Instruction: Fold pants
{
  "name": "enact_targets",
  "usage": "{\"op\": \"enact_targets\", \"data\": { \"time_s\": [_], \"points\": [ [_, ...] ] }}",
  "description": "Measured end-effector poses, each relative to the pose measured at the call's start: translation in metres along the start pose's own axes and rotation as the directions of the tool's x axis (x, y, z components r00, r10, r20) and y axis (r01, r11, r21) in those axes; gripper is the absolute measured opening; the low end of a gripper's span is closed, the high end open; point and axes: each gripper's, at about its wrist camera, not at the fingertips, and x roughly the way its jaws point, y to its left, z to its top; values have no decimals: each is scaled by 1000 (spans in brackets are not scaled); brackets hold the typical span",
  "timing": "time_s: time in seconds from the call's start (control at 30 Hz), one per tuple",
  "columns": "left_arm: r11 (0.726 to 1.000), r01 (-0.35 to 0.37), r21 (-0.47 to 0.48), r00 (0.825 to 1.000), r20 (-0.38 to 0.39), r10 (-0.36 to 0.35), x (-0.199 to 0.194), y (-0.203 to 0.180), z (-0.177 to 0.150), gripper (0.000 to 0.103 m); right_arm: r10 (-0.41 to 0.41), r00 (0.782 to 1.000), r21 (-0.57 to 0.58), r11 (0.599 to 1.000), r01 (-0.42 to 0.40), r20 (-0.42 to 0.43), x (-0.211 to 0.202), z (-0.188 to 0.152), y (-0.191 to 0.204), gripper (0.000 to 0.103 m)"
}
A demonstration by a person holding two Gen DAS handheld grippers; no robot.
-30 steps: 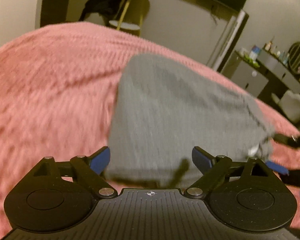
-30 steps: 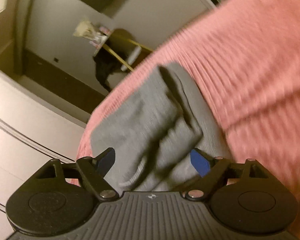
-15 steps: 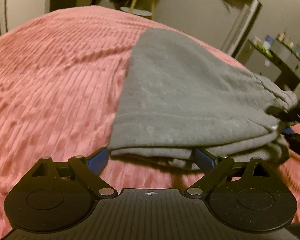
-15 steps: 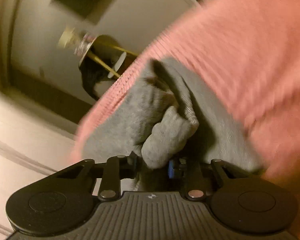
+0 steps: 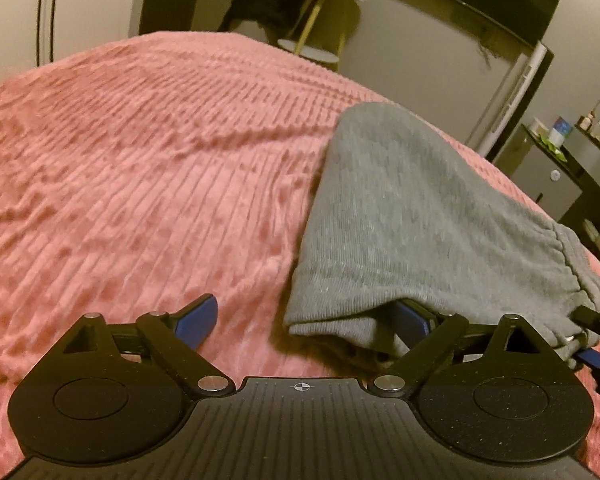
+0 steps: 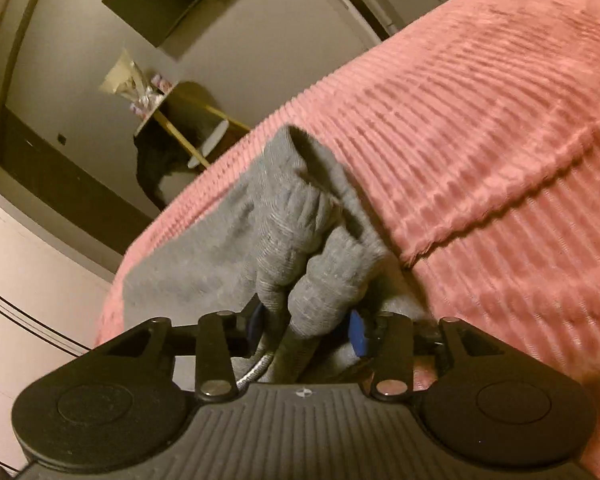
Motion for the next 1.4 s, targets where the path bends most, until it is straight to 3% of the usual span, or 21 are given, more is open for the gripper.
{"op": "enact_targets", "data": {
  "time_s": [0.17, 0.3, 0.47, 0.53, 0.6, 0.7, 0.77, 0.8, 0.83, 0.9, 1.0, 1.1, 1.4],
  "points": [
    [998, -25, 60, 999, 41, 22, -2, -10, 17, 96, 31, 999, 49, 998, -32, 24, -19, 8, -15, 50],
    [997, -31, 76, 995, 98, 24, -9, -22, 40, 95, -7, 997, 59, 998, 2, 80, -27, 21, -29, 51],
    [999, 29, 23, 972, 234, -34, -32, -31, 76, 97, 32, 995, 98, 994, -41, 90, -20, 28, -38, 51],
    [997, 29, 70, 979, 198, -43, -21, -37, 89, 99, 62, 991, 81, 994, -72, 115, -18, 34, -34, 51],
    [993, 13, 114, 995, 97, -24, 3, -43, 95, 99, 91, 988, 90, 991, -103, 128, -15, 37, -31, 51],
    [995, 18, 95, 1000, -8, -18, 36, -42, 92, 99, 92, 992, 51, 994, -96, 87, 0, 40, -21, 60],
    [998, 26, 54, 997, -80, -22, 56, -39, 88, 99, 86, 994, 15, 996, -87, 65, 13, 40, -15, 57],
    [999, 25, 40, 994, -107, -21, 63, -39, 86, 96, 88, 995, -5, 996, -88, 56, 18, 39, -10, 44],
    [999, 26, 36, 992, -122, -21, 67, -37, 81, 93, 78, 995, -21, 997, -77, 62, 19, 38, -5, 43],
    [998, 34, 60, 990, -140, -26, 75, -36, 76, 72, 92, 992, -92, 992, -83, 90, 17, 35, 7, 41],
    [994, 12, 107, 992, -127, 1, 80, -38, 71, 63, 93, 990, -178, 981, -74, 105, 18, 30, 14, 40],
    [989, -28, 142, 993, -114, 44, 84, -40, 68, 51, 47, 994, -180, 983, -29, 97, 27, 29, 4, 39],
    [961, -93, 260, 989, -86, 119, 83, -50, 63, 51, 51, 990, -224, 974, -21, 128, 27, 19, 2, 38]
  ]
}}
